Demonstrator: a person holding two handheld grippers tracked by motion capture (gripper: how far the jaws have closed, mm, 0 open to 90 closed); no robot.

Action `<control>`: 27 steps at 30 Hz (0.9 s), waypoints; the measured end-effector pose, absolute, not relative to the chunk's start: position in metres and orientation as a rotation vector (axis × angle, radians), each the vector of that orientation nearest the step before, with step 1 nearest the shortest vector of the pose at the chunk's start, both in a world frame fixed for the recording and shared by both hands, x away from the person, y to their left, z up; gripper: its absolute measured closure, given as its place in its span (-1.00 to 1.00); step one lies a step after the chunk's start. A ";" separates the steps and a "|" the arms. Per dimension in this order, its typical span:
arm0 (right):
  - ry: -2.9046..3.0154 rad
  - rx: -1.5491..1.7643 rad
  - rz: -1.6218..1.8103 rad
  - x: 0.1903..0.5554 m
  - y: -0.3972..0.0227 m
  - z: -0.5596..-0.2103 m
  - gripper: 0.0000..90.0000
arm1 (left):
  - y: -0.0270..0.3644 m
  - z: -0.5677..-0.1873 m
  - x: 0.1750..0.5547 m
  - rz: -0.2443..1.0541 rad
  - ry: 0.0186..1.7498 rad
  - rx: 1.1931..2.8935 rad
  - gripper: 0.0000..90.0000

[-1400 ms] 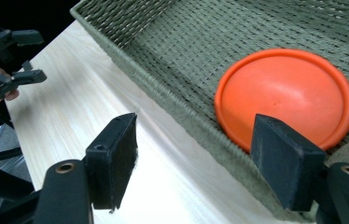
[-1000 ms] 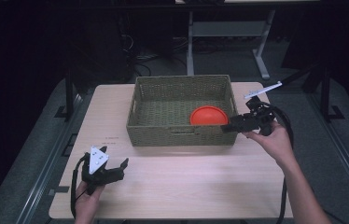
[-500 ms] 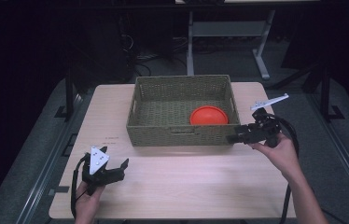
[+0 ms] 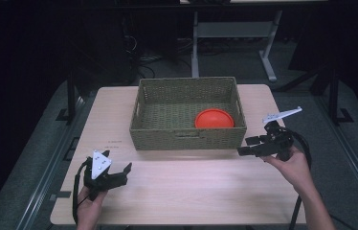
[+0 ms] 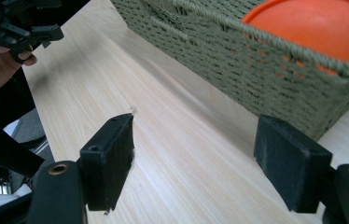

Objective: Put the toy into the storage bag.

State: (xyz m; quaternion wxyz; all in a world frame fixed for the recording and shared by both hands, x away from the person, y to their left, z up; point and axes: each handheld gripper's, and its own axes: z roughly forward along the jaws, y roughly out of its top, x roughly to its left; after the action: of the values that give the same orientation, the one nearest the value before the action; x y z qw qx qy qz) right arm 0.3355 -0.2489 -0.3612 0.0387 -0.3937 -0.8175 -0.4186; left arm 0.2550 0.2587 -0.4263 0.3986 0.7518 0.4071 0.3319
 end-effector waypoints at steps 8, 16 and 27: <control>-2.503 -1.221 -1.263 0.325 -0.259 -0.373 -0.39 | 0.258 -0.427 0.255 0.841 1.032 1.904 -0.72; -2.474 -1.238 -1.251 0.317 -0.266 -0.390 -0.39 | 0.259 -0.426 0.255 0.841 1.031 1.906 -0.72; -2.470 -1.255 -1.230 0.297 -0.272 -0.413 -0.42 | 0.258 -0.426 0.255 0.839 1.031 1.910 -0.72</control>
State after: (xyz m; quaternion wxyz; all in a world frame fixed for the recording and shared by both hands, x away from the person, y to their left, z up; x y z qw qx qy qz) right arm 0.2971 -0.2715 -0.4128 0.0550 -0.4134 -0.8136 -0.4050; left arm 0.2549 0.2585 -0.4263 0.3960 0.7537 0.4069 0.3311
